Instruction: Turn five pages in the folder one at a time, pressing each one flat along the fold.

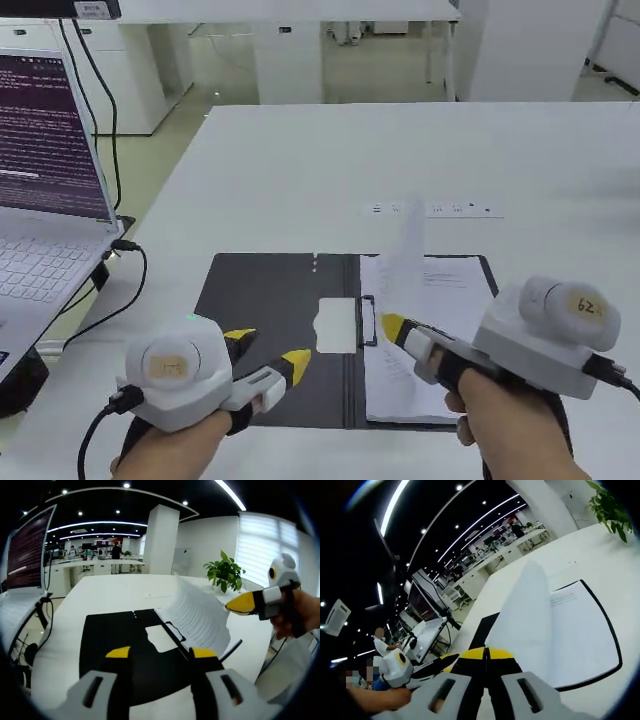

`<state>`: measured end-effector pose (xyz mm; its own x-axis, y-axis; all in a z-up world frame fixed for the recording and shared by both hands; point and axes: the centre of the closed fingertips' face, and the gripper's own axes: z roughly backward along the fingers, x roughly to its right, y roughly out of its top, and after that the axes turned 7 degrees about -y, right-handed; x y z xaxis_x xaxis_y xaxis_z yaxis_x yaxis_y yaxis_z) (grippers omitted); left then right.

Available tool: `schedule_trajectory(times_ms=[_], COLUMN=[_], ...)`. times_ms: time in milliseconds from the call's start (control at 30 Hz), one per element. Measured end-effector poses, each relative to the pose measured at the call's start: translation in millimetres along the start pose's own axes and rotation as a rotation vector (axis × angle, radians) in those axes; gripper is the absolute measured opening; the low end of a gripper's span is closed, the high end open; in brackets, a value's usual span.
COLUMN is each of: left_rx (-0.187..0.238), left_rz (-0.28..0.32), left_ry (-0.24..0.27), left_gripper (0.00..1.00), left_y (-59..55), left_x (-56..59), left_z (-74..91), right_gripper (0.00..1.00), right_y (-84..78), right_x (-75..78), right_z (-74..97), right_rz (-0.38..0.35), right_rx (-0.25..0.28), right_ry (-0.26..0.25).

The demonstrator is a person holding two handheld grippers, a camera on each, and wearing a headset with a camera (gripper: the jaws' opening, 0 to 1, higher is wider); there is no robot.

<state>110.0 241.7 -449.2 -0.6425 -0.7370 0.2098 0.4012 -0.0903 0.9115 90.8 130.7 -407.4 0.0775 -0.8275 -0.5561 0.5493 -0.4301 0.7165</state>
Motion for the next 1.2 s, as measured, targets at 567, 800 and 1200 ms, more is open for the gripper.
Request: schedule_trajectory(times_ms=[567,800,1200], left_rx=[0.015,-0.008,-0.07], left_rz=[0.042,0.049,0.052], left_ry=[0.095,0.11,0.118], left_gripper=[0.44,0.43,0.43], left_y=[-10.8,-19.0,-39.1], left_x=[-27.1,-32.9,-39.1], left_z=[50.2,55.4,57.6], right_gripper=[0.0,0.0,0.0], right_y=[-71.6,-98.2,-142.2], right_x=[-41.8,-44.6,-37.3], right_z=[-66.6,-91.9,-124.3], right_rz=[0.08,0.066,0.031], right_rx=[-0.205,-0.277,-0.389], right_ry=[0.067,0.07,0.049])
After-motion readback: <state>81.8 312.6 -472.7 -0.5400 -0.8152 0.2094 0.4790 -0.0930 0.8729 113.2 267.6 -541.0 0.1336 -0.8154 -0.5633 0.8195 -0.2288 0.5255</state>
